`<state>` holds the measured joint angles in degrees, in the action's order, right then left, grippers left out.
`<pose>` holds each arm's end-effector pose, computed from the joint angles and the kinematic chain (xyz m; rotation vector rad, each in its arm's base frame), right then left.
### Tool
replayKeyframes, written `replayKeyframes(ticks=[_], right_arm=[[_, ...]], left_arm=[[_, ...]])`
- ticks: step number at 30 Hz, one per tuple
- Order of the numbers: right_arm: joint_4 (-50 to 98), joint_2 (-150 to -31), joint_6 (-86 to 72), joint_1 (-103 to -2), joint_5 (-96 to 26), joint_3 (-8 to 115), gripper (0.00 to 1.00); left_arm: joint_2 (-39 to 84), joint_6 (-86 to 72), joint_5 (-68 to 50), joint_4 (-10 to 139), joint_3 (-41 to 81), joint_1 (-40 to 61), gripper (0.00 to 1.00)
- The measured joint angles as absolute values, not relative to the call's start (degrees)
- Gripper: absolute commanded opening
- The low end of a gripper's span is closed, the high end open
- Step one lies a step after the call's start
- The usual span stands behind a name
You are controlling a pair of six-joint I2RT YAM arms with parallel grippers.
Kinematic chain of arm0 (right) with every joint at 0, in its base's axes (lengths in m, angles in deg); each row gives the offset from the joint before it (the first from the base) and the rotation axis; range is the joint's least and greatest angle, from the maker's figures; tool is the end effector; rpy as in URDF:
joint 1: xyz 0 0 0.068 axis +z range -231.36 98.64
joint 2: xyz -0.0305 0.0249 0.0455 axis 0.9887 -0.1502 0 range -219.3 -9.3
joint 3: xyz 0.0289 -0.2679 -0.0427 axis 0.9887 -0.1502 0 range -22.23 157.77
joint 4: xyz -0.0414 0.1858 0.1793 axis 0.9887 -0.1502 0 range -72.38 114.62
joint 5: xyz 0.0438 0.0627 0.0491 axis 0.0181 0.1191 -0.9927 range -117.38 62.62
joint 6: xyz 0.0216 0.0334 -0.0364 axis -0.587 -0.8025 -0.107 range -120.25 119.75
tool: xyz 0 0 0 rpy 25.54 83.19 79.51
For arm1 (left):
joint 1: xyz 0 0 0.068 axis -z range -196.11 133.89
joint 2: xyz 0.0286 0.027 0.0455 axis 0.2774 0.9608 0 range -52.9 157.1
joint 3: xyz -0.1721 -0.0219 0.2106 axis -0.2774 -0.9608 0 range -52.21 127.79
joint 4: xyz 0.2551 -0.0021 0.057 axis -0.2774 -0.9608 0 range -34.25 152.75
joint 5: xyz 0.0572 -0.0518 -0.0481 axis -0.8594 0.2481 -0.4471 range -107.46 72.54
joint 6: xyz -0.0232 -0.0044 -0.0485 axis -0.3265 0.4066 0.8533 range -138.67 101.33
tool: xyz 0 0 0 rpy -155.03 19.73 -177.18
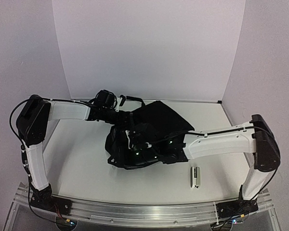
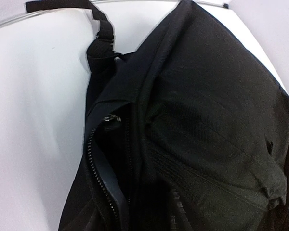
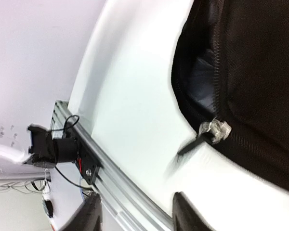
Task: Pack the student bag
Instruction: Zip the student bag at the center of the board.
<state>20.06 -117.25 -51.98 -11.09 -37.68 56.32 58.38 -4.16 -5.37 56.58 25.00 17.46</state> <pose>0.1407 0.4114 0.2358 -0.5243 2.4630 1.2808 0.3586 -0.2470 0.2016 0.5017 2.2932 -0.6696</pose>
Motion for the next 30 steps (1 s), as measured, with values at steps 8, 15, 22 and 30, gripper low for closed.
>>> replayKeyframes(ticks=[8, 15, 22, 30], right_arm=[[15.32, -101.5, -46.71, -13.84, -30.57, 52.94, 0.79], [14.07, -96.07, -43.12, -21.85, -26.24, 48.26, 0.82], [12.58, -97.45, -36.94, -22.48, -26.61, 46.38, 0.82], [14.25, -97.48, -30.45, -22.45, -28.39, 43.85, 0.81]], left_arm=[[48.36, -4.3, -10.8, 52.49, 18.98, 17.37, 0.84], [30.89, 0.98, -13.68, 48.63, 11.52, 18.54, 0.86], [19.78, 8.12, -11.94, 44.22, -0.29, 28.37, 0.86], [16.28, 14.81, -4.87, 43.5, -11.52, 31.99, 0.81]])
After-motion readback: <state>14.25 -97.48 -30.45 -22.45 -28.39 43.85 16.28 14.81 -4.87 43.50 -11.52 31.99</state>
